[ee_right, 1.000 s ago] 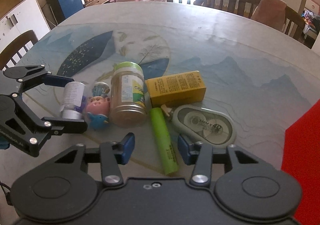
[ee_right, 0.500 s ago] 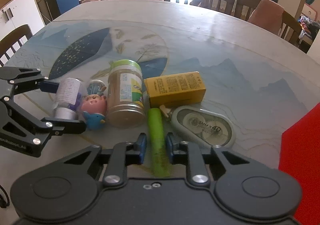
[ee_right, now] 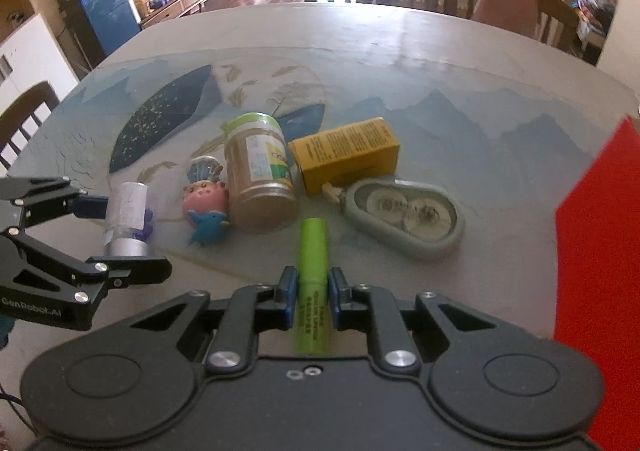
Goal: Organize rigid objects
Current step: 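Lift both held items and carry them over the red box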
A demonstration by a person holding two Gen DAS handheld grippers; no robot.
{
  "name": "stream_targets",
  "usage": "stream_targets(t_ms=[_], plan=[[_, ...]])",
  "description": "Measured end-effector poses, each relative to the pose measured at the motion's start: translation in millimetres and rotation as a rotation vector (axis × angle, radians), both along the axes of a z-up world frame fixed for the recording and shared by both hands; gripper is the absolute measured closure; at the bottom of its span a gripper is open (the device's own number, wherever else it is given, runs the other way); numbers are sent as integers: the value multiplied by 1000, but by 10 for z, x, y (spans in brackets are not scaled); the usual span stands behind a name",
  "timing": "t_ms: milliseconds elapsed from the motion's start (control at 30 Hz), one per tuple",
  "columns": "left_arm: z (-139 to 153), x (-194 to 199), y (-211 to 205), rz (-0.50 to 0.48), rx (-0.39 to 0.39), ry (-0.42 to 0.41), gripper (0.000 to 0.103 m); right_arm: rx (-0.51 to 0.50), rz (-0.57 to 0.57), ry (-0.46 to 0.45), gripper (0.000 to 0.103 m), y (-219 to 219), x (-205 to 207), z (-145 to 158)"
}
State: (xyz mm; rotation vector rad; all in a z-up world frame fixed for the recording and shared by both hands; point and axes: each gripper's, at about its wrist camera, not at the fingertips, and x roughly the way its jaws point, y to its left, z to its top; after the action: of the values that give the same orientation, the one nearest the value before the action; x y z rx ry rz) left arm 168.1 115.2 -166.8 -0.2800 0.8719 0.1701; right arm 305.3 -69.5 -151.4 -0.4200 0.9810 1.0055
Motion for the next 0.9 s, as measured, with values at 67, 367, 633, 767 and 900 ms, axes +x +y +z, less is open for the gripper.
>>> stream_targets(t_ms=[67, 367, 633, 767, 900], plan=[[41, -52, -33, 4, -12, -4, 25, 7, -15, 14, 88, -70, -43, 37], [356, -280, -225, 11, -48, -39, 25, 75, -65, 16, 88, -405, -315, 430], [741, -420, -477, -9, -54, -70, 25, 136, -118, -32, 88, -704, -557, 887], [912, -447, -577, -16, -65, -89, 25, 154, -143, -67, 88, -836, -652, 1094], [1087, -449, -689, -37, -67, -121, 25, 181, -167, -101, 88, -957, -693, 1284]])
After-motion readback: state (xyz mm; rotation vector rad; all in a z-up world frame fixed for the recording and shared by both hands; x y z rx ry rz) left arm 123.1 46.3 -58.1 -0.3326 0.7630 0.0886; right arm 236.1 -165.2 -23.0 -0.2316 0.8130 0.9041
